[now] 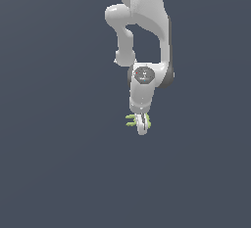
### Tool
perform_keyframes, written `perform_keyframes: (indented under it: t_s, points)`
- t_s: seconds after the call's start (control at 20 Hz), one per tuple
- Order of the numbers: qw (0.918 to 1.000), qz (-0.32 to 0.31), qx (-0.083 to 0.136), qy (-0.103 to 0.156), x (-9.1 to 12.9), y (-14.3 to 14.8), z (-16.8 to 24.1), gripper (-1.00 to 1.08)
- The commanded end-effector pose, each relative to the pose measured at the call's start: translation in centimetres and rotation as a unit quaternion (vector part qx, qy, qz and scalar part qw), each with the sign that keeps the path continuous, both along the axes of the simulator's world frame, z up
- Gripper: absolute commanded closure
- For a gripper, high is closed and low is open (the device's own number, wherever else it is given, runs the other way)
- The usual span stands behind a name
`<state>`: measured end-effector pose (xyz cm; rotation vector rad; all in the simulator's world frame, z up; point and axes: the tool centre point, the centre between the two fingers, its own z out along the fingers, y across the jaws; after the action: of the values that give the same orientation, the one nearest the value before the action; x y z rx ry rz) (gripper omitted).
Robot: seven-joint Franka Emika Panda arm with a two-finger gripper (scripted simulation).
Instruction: Pick up the object and move it to a goal position.
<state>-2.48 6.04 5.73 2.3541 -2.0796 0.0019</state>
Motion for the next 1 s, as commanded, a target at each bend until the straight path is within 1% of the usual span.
perform_keyframes:
  t_s: [0.0,0.2,0.45,0.7,0.95]
  points:
    - [1.0000,0.000,0.000,0.000,1.4,2.3,0.8,1.08]
    - [1.0000,0.000,0.000,0.000,3.2,5.3,1.9,1.08]
    - [1.0000,0.000,0.000,0.000,4.8,7.8,2.7,1.08]
    - [1.0000,0.000,0.000,0.000,5.8,9.1,3.1,1.08]
    - [1.0000,0.000,0.001,0.000,6.1,9.5,3.3,1.08]
